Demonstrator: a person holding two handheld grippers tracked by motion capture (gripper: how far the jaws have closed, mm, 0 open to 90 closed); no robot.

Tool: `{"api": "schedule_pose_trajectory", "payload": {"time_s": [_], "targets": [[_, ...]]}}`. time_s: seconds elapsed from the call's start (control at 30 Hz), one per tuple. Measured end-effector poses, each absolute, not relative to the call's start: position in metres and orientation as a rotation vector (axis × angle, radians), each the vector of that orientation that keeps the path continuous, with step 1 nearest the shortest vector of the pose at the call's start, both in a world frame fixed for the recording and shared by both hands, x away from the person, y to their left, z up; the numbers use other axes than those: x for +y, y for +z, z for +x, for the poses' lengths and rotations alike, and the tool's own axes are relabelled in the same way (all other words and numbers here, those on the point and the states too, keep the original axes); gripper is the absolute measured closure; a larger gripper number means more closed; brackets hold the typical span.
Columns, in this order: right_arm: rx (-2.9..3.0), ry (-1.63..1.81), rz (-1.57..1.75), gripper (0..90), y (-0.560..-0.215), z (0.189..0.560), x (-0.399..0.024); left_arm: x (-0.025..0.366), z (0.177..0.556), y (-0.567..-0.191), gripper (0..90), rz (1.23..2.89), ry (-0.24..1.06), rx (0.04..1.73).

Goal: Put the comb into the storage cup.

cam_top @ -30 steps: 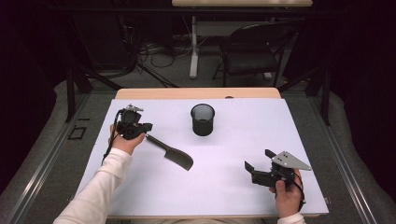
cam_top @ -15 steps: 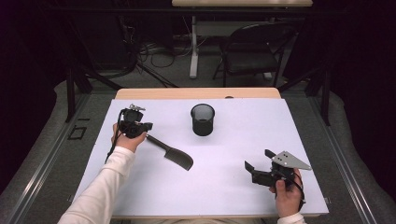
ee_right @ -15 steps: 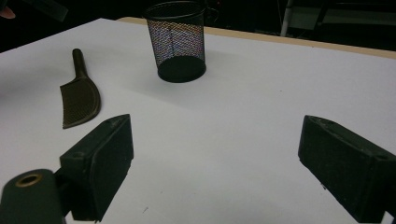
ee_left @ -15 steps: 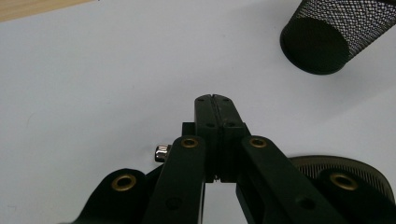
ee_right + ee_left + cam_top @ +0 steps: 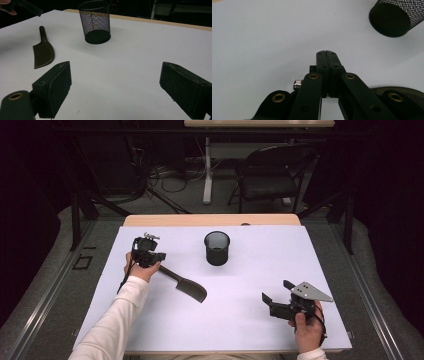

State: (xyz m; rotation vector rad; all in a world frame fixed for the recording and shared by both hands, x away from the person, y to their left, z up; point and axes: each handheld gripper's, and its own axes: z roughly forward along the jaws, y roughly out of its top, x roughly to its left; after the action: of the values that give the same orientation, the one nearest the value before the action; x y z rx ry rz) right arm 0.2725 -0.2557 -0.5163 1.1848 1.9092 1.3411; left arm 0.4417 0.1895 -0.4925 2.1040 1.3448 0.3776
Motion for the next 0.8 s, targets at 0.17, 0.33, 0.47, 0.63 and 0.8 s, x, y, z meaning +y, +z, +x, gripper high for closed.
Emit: {"api": "schedule_pose_trajectory", "payload": {"time_s": [0.17,0.33,0.47,0.63,0.8], "targets": [[1.907,1.343,1.186,10.4,-0.516,0.272,-0.256,0.186,0.445,-0.498,90.0,2.115,0.370,1.350],[1.908,1.343,1.185,10.4,-0.516,0.272,-0.256,0.184,0.449,-0.504,90.0,2.133,0.364,1.359],[1.908,1.347,1.180,10.5,-0.517,0.273,-0.255,0.182,0.452,-0.510,90.0,2.143,0.354,1.372],[1.909,1.348,1.179,10.8,-0.517,0.273,-0.255,0.180,0.455,-0.517,90.0,2.154,0.349,1.386],[1.910,1.350,1.177,10.9,-0.517,0.273,-0.255,0.178,0.458,-0.523,90.0,2.169,0.342,1.397]]}}
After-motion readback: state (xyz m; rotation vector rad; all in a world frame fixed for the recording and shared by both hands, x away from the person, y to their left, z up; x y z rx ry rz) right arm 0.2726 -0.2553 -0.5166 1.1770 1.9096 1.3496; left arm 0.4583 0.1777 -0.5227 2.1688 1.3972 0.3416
